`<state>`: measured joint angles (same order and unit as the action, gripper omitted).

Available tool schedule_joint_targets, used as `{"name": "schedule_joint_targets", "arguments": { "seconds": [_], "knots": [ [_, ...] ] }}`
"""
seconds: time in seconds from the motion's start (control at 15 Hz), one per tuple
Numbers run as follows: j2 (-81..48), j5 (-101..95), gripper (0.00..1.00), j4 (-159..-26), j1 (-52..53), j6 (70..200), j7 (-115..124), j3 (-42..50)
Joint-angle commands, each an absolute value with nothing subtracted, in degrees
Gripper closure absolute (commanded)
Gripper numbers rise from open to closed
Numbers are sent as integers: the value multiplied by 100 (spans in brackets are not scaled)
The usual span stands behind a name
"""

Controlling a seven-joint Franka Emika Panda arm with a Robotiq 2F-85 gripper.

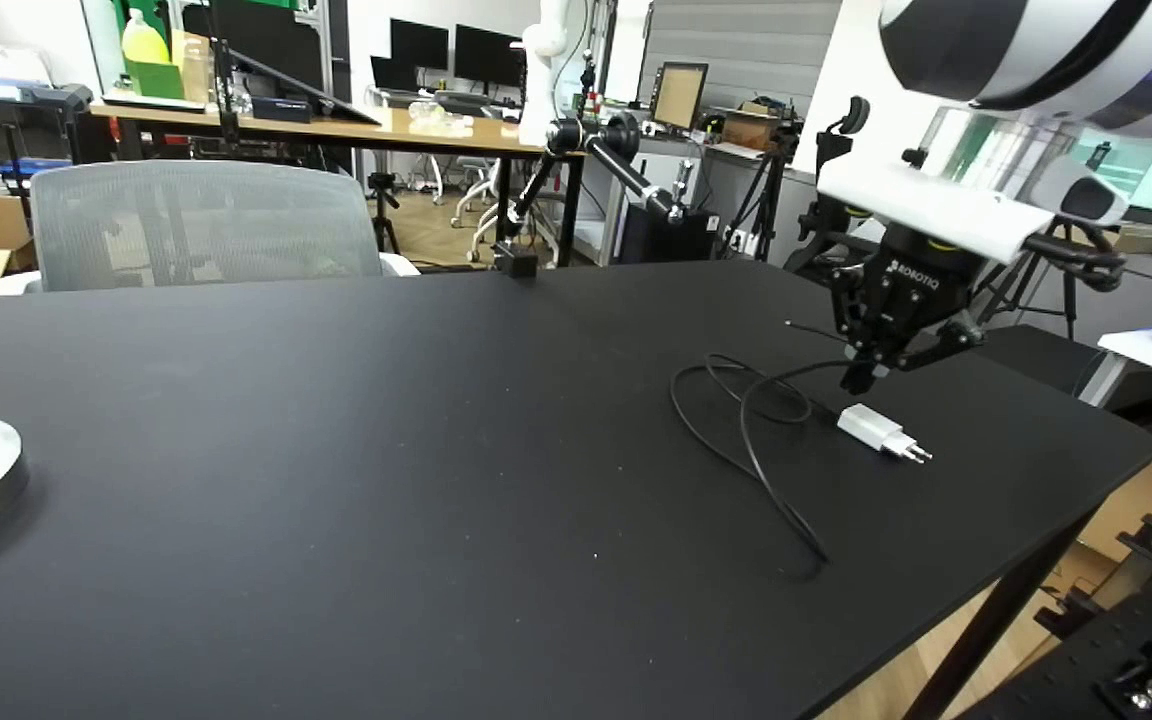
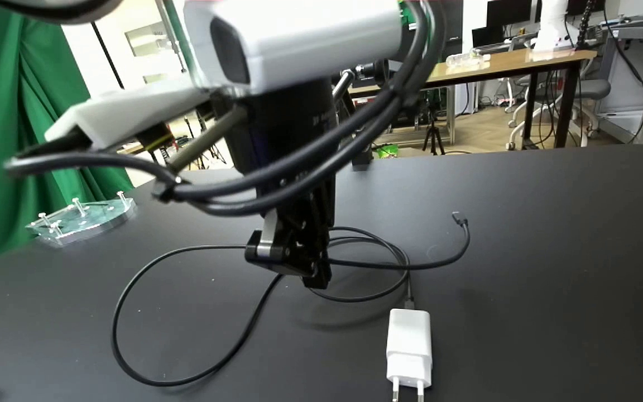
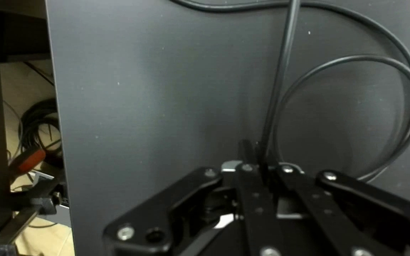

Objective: Move the black charging cable head to the right

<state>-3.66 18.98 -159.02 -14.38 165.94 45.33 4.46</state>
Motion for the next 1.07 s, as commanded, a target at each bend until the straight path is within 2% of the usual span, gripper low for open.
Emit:
{"name": "schedule_joint_targets", "arguments": {
  "seconds": [0.0,0.47,0.53,0.6,1.0],
  "knots": [
    [-830,3132,98,-15604,-1549,16439,4038,135],
    [-1416,4060,98,-15154,-1751,16260,3142,-129],
    [-1478,4100,69,-15082,-1779,16232,3089,-136],
    [-1528,4161,68,-15019,-1809,16188,3032,-152],
    [-1471,4302,27,-14890,-1846,16045,2787,-206]
  ]
}}
